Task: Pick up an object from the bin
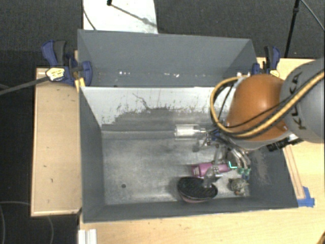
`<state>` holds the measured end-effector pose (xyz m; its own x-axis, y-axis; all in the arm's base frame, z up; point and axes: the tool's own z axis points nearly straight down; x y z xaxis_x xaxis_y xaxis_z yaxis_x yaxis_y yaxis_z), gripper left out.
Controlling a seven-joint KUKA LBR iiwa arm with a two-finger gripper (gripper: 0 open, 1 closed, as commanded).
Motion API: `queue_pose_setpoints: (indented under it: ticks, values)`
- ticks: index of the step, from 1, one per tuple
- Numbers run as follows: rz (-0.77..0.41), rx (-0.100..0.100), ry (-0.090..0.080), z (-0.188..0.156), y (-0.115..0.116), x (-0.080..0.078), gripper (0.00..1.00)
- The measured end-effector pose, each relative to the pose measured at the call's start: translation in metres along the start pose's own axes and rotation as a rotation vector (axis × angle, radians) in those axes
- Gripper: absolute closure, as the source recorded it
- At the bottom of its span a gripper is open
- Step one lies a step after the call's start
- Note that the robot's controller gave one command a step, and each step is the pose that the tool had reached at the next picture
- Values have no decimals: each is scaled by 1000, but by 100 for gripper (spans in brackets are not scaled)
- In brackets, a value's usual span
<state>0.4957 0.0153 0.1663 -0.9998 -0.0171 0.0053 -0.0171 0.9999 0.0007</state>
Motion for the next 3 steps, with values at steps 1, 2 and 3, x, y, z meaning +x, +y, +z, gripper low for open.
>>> queue_pose_setpoints:
  ticks: [1, 2, 3]
  values:
    - [-11, 0, -3, 76, -15, 4, 0]
    - [-265, 2, -7, 94, 31, -1, 0]
    - [-260, 3, -15, 92, 30, -3, 100]
